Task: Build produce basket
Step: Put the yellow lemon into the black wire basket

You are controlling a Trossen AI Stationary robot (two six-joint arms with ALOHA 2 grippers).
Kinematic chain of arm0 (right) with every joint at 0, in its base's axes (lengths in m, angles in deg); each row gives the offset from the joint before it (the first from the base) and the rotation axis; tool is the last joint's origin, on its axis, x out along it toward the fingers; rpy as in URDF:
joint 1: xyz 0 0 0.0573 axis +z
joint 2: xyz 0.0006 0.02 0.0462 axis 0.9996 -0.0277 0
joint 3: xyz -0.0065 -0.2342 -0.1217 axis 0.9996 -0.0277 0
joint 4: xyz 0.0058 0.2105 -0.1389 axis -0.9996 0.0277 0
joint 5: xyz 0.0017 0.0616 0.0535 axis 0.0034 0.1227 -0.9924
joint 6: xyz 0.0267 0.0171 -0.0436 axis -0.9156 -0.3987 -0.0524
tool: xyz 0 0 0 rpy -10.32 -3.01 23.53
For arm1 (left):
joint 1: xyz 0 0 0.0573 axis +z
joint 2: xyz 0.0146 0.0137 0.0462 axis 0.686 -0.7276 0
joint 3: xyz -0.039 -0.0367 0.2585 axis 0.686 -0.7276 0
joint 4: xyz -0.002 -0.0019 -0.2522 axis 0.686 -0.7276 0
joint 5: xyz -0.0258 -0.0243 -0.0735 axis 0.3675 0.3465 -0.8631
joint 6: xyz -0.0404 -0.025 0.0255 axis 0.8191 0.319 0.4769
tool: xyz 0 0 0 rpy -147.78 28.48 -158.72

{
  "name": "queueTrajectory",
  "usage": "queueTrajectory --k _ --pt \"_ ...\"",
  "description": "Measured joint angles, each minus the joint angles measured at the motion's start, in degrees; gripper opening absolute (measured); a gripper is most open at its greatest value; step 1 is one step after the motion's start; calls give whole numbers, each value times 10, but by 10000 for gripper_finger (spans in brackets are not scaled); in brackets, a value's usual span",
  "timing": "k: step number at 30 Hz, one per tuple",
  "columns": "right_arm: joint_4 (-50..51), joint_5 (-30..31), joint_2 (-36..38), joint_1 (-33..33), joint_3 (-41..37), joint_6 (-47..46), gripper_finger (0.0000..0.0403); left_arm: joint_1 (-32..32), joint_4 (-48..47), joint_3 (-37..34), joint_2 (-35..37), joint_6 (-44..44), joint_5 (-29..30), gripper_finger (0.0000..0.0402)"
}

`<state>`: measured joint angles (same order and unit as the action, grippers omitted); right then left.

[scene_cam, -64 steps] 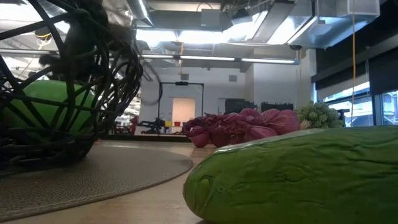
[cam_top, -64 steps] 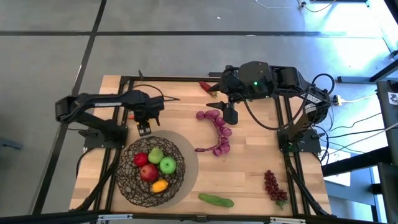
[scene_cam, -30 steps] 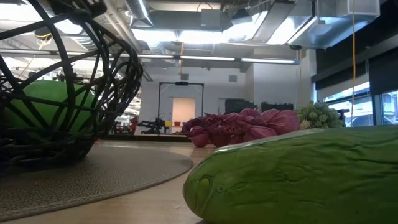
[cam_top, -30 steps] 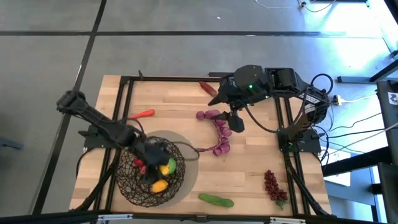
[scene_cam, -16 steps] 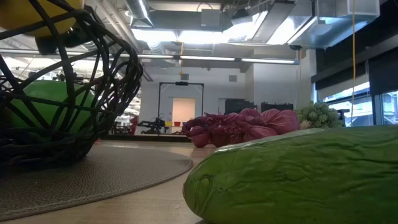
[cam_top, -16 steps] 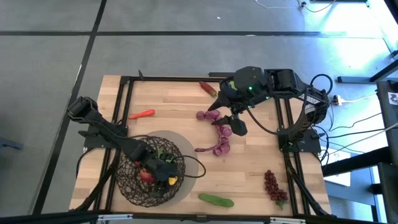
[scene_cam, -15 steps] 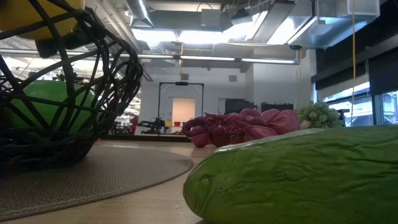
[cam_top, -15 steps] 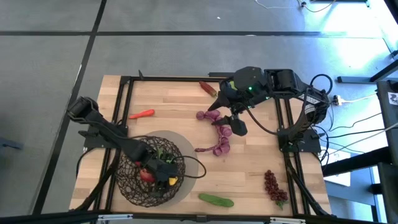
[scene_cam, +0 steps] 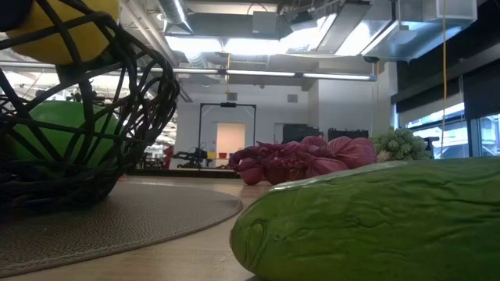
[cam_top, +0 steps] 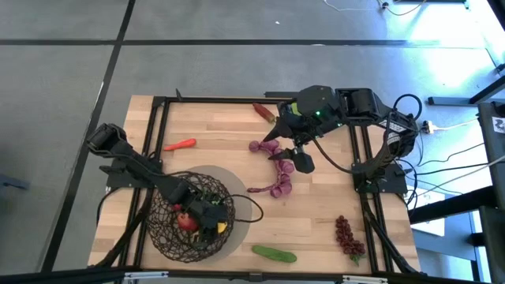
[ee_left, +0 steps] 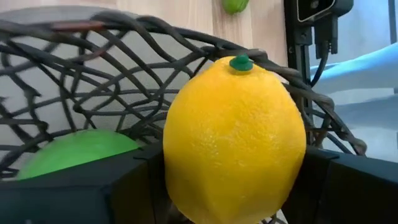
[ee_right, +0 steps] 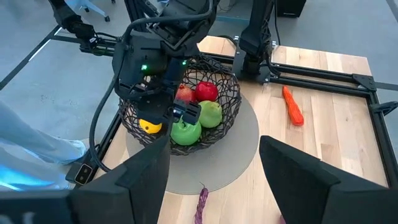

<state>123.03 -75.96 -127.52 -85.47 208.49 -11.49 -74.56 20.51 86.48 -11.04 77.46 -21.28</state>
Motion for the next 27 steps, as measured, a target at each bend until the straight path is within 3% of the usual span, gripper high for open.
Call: queueTrajectory --k 27 --pt "-4 1 0 0 0 -2 248 -5 15 0 -11 12 -3 198"
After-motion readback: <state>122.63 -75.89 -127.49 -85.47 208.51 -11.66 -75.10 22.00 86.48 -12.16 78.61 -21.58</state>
